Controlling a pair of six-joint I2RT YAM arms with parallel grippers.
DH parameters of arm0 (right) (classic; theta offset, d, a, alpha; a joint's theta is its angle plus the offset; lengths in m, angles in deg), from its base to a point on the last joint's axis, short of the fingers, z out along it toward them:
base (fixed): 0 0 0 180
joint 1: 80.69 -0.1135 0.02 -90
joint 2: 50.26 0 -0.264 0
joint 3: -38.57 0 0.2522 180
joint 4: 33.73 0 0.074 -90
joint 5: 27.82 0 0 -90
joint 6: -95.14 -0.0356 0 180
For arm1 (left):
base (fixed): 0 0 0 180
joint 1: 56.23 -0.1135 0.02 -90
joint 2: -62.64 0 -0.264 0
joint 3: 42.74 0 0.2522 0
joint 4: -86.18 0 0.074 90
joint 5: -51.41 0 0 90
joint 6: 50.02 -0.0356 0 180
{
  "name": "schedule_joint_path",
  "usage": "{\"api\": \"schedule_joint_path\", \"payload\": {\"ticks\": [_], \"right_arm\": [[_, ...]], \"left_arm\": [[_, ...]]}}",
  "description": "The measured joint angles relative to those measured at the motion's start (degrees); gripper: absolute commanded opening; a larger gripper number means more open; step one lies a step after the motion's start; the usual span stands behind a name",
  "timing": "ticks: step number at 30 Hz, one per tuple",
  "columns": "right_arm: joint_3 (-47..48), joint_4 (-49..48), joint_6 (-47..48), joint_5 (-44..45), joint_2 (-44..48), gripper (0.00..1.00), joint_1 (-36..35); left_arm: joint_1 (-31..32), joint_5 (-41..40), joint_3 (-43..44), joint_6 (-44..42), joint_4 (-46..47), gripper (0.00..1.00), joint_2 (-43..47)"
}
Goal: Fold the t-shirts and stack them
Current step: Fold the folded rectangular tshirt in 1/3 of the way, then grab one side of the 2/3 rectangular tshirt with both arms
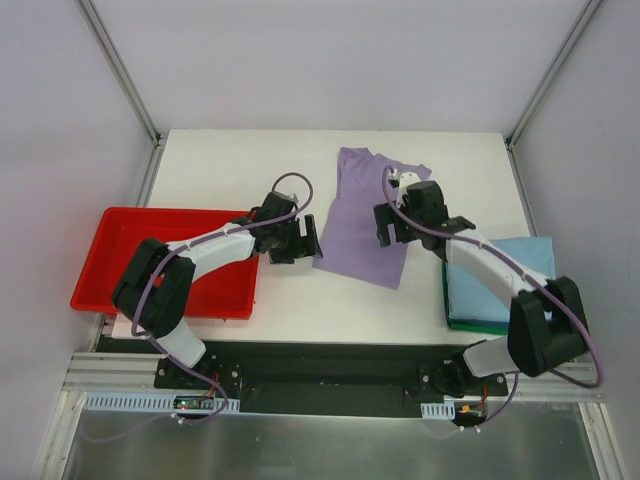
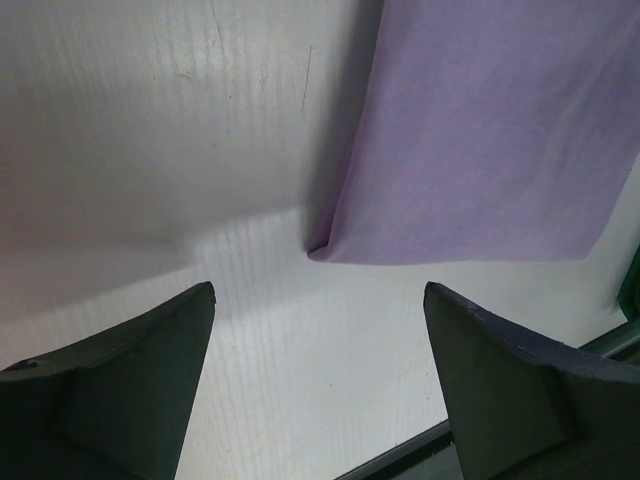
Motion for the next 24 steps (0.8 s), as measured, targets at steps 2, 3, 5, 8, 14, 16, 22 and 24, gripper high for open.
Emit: {"api": "schedule_joint_path", "payload": {"ticks": [2,3,5,8,14,16,22,24], "right_arm": [[-3.67,0.55,5.33,-1.75,5.75,0.97,-1.66],[-5.03,1.03,8.00,-2.08,7.61,0.98,-3.13],[-6.58,3.13,12.28,-1.77,9.33,0.99,-6.25],[-7.23,7.30,16.70,0.52,9.18,0.97,-10.73],[-7.72,10.86,18.71,7.32,5.99,0.94,-17.57],[-7.85,11.96,18.95,9.38,3.72,0.87,-19.82],[-7.91,13.77,19.17,13.18,-2.27,0.77,-21.07],[-7.63,13.92,19.08,14.49,-3.10,0.75,-21.03]], "left_arm": [[0.15,0.11,1.07,0.63,0.22,0.74,-2.38],[0.26,0.26,1.60,0.92,0.24,0.71,-3.52],[0.33,0.57,2.49,1.44,0.37,0.68,-5.53],[0.52,1.40,3.58,2.10,0.59,0.67,-7.93],[1.84,1.84,5.46,3.06,1.75,0.51,-10.25],[1.97,2.08,5.95,3.52,2.14,0.43,-11.19],[2.23,2.03,6.82,4.33,2.84,0.15,-13.25],[2.23,1.77,7.76,4.42,2.86,0.04,-14.36]]}}
